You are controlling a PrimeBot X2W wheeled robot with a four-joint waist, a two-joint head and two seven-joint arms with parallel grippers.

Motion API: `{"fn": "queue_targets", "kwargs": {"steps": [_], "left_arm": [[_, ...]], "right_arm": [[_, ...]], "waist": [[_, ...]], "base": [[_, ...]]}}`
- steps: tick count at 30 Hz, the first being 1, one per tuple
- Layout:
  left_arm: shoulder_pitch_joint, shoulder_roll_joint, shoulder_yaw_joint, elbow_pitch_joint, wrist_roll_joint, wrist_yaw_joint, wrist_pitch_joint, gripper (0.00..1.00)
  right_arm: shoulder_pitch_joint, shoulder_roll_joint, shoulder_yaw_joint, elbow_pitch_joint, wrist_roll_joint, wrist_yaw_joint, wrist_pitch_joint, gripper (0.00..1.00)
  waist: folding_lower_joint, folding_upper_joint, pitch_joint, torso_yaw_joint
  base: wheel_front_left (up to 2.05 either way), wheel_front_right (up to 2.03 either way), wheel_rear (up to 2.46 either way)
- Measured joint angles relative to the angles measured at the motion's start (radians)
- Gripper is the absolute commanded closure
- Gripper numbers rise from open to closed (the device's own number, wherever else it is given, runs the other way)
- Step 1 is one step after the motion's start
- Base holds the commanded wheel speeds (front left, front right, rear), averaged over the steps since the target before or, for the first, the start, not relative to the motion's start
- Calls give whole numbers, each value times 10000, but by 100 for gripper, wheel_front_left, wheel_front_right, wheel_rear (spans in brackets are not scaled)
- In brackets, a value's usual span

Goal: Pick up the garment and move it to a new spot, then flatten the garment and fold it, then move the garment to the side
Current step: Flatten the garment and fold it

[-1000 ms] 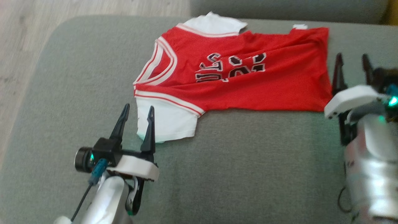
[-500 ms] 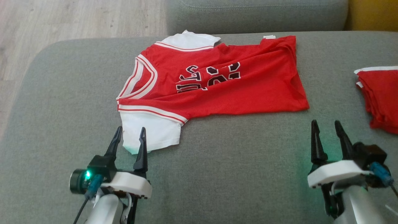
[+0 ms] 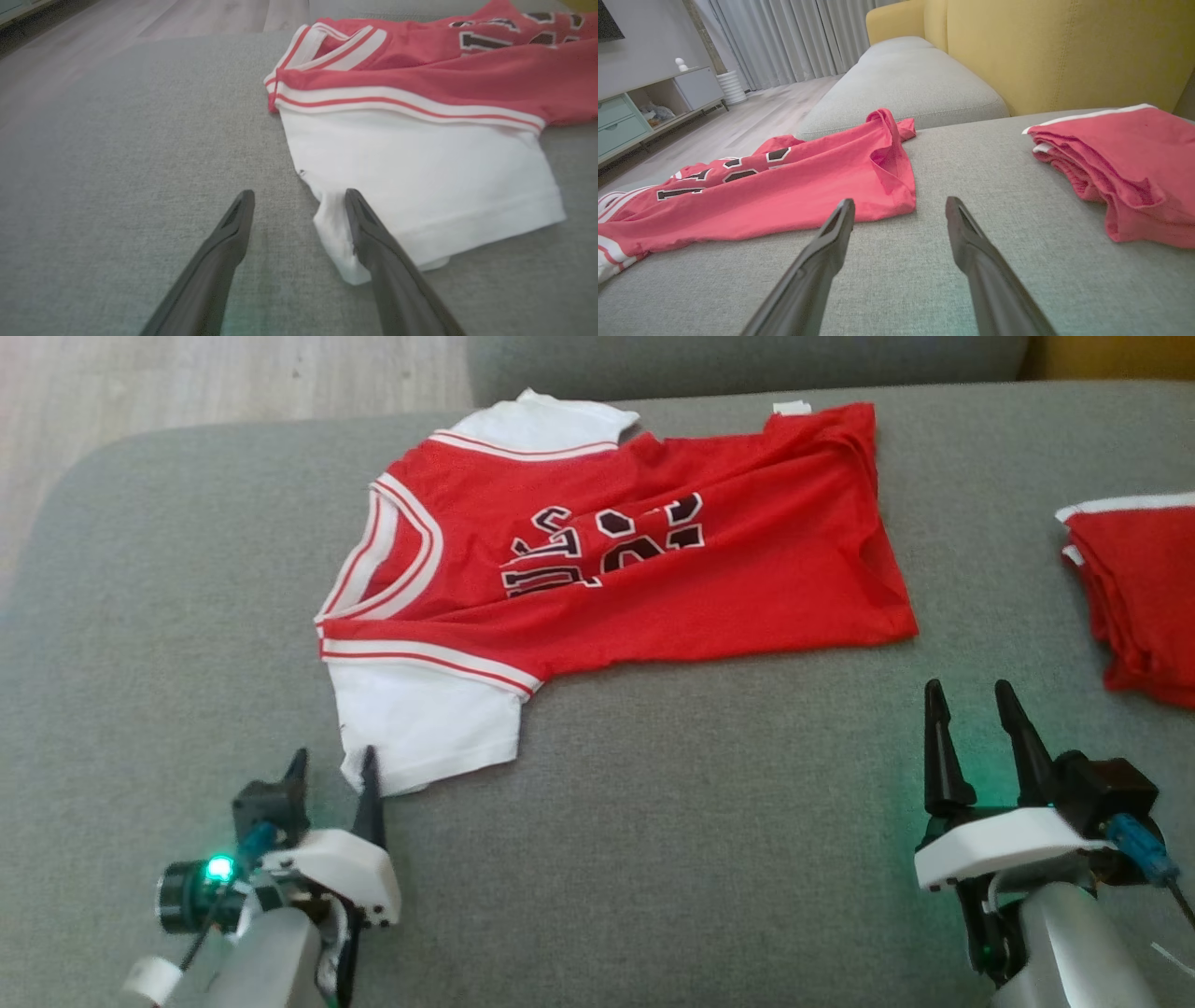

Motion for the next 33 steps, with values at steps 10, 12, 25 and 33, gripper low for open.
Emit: {"fn": "queue_targets", "kwargs": {"steps": [10, 12, 25, 33], "left_arm": [[-713, 67, -12, 1035, -119, -357, 328, 0], [-779, 67, -111, 1137, -167, -443, 357, 0], [-793, -50, -399, 1093, -284, -686, -357, 100], [-771, -67, -255, -593, -351, -679, -1030, 100]], "right_arm": [[-228, 0, 61, -36, 88, 0, 0, 0], [-228, 0, 61, -25, 88, 0, 0, 0], [-346, 0, -127, 408, 54, 0, 2, 0], [-1492, 0, -1166, 1553, -560, 0, 836, 0]], "waist": [[0, 0, 295, -302], [0, 0, 284, -340], [-1, 0, -18, -186], [0, 0, 56, 240]], "base": [[0, 0, 0], [0, 0, 0], [0, 0, 0], [0, 0, 0]]}}
